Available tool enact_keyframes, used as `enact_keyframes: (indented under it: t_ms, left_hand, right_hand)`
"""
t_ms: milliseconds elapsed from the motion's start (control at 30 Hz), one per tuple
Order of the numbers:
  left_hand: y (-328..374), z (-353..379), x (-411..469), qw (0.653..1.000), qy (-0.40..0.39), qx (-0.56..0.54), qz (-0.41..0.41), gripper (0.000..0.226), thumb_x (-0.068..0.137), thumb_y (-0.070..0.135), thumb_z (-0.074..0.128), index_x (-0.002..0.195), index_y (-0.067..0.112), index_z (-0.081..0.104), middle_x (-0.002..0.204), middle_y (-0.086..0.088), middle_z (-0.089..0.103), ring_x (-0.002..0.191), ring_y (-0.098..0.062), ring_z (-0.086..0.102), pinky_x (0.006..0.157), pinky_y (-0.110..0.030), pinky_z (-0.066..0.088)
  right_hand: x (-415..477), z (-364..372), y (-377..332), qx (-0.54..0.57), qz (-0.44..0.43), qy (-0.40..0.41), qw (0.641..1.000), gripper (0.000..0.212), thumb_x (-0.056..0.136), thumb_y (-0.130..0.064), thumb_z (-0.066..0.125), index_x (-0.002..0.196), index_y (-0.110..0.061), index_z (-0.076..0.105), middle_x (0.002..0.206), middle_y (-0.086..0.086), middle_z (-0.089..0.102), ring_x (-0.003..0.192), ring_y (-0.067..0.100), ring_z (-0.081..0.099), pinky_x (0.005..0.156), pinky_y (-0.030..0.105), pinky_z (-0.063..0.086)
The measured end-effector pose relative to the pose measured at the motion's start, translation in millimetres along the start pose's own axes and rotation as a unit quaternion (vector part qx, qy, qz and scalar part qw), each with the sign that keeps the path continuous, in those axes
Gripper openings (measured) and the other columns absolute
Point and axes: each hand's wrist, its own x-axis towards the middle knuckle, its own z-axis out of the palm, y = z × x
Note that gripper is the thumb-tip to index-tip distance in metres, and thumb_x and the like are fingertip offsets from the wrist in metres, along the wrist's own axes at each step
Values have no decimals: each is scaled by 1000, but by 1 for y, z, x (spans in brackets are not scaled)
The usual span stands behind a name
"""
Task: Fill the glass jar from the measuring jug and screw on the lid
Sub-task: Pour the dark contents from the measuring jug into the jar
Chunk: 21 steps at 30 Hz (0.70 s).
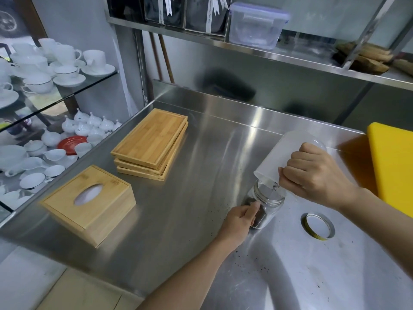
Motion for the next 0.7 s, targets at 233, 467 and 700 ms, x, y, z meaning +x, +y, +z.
enact_keyframes:
  t_ms: [233, 467, 700]
  left_hand:
    - [1, 1, -1, 1000, 1, -8, -2, 54, 92, 48, 44, 45, 24, 30, 38, 11, 33, 40, -3, 29, 48, -19, 24]
    - [0, 2, -1, 1000, 6, -14, -7, 58, 92, 47, 45, 39, 27, 35, 37, 12, 35, 40, -3, 31, 49, -18, 25]
    - [1, 2, -3, 1000, 8, -20, -8, 53, 93, 45, 44, 45, 24, 33, 35, 13, 37, 37, -1, 34, 47, -14, 27]
  right_hand:
    - [0, 0, -2, 5, -4, 5, 1000, 42, 90, -10, 52, 49, -1, 59, 45, 13, 51, 39, 27, 47, 48, 35, 46]
    - [2, 2, -3, 3, -21, 3, 1000, 42, 90, -9, 51, 49, -2, 56, 45, 12, 48, 40, 26, 44, 47, 35, 43]
    - [4, 2, -3, -1, -25, 5, 1000, 42, 90, -8, 51, 49, -2, 56, 45, 12, 47, 40, 26, 43, 47, 35, 43]
